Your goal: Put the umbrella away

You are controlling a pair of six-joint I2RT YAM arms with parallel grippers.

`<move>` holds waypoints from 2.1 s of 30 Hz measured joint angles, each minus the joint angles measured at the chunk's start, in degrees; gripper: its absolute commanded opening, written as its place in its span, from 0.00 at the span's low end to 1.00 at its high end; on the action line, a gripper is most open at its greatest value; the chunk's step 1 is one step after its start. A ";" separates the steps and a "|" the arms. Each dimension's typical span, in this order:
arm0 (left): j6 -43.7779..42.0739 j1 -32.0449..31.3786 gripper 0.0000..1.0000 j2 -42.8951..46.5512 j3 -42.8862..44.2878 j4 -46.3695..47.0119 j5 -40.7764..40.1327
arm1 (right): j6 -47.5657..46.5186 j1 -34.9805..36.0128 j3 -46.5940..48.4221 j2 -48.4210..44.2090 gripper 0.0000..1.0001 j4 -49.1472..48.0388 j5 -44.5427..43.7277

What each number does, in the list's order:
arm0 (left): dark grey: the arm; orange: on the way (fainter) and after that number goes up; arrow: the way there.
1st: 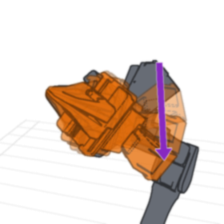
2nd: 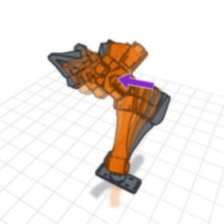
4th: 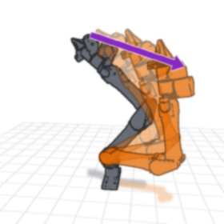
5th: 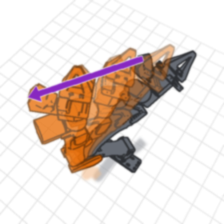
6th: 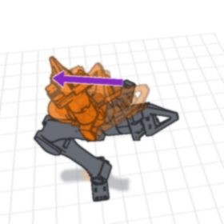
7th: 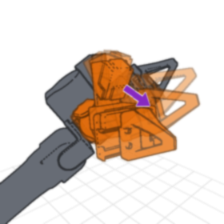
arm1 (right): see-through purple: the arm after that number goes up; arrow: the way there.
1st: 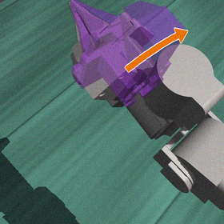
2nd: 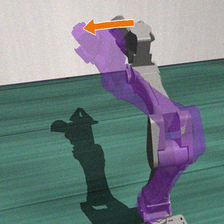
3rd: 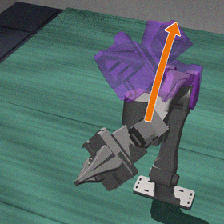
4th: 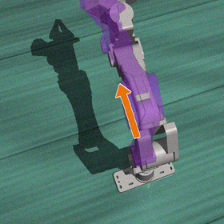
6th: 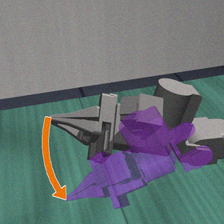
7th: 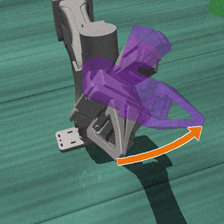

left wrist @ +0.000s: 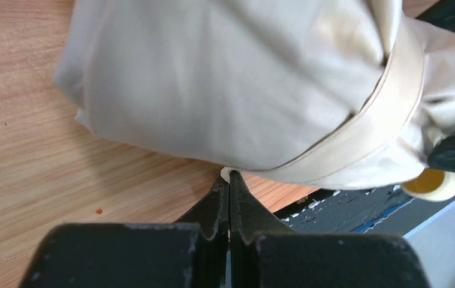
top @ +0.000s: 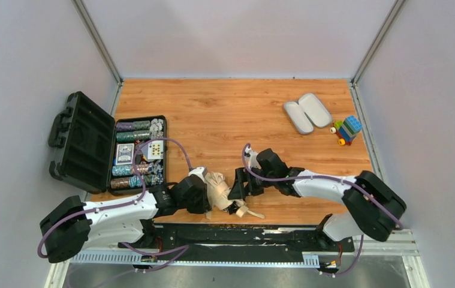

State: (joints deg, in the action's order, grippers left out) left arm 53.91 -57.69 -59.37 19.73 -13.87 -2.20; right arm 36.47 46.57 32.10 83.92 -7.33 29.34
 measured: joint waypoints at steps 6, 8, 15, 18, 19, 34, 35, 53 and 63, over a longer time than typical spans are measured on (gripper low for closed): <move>-0.15 0.00 0.00 -1.18 0.83 -0.13 -0.28 | -4.28 -0.50 2.58 -11.43 0.72 12.20 -6.45; -0.24 0.00 0.00 -1.62 1.14 -0.17 -0.37 | -5.84 0.39 3.61 -14.95 0.73 14.29 -9.33; -0.26 0.00 0.00 -2.12 1.44 -0.13 -0.44 | -15.04 15.58 7.43 -21.90 0.75 16.41 -25.99; -0.26 0.00 0.00 -2.12 1.44 -0.13 -0.46 | -17.57 19.69 7.89 -21.42 0.72 15.72 -29.49; -0.26 0.00 0.00 -2.12 1.44 -0.15 -0.46 | -18.25 20.31 7.91 -20.92 0.72 15.43 -30.29; -0.26 0.00 0.00 -1.60 1.44 -0.24 -0.63 | -21.46 22.75 8.09 -10.64 0.72 9.84 -30.82; -0.24 0.00 0.00 -1.60 1.44 -0.26 -0.63 | -22.05 23.04 8.09 -9.88 0.72 9.11 -30.88; -0.35 0.96 0.00 -0.39 1.18 -1.70 -0.55 | -29.51 29.03 8.33 9.11 0.56 -1.79 -48.39; -1.31 2.34 0.00 3.93 0.48 -5.86 -0.66 | -30.82 29.70 3.30 10.14 0.17 -13.22 -52.22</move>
State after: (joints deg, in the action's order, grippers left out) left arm 52.60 -55.35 -55.44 20.21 -19.73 -2.85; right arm 5.65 76.27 35.40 94.06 -20.56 -22.87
